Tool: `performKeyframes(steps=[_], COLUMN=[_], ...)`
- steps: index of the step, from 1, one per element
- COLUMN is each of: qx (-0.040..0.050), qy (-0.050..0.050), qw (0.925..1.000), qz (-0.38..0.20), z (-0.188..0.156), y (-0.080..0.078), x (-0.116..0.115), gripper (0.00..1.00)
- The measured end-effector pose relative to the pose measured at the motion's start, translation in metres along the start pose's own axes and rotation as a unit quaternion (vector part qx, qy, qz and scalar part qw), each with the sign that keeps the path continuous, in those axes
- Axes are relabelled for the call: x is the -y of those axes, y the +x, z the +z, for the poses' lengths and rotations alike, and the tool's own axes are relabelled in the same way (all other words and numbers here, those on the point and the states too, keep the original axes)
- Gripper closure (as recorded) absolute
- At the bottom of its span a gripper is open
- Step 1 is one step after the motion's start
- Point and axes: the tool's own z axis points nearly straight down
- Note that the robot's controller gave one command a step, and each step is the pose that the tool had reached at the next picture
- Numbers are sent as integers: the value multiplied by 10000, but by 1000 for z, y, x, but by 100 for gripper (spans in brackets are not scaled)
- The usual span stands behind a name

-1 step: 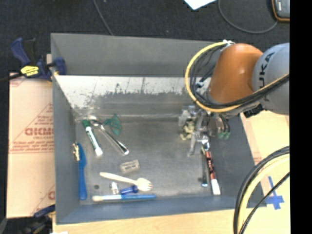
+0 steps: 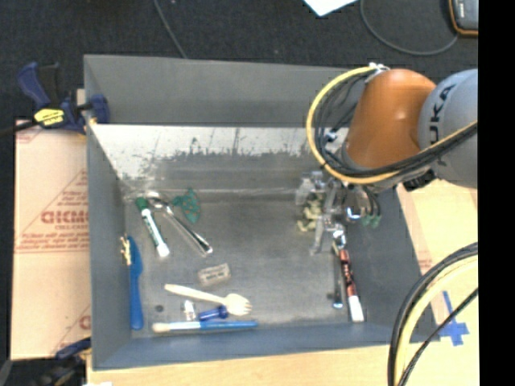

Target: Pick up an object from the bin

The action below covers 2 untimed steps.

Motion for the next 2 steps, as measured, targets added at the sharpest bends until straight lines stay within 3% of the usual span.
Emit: performKeyframes(steps=[1,2], qx=[51,129], qy=[1,-4], qw=[9999,9997], qz=[-108,-214], z=[92,91], y=[-45,-41], x=[84,85], gripper=[0,0])
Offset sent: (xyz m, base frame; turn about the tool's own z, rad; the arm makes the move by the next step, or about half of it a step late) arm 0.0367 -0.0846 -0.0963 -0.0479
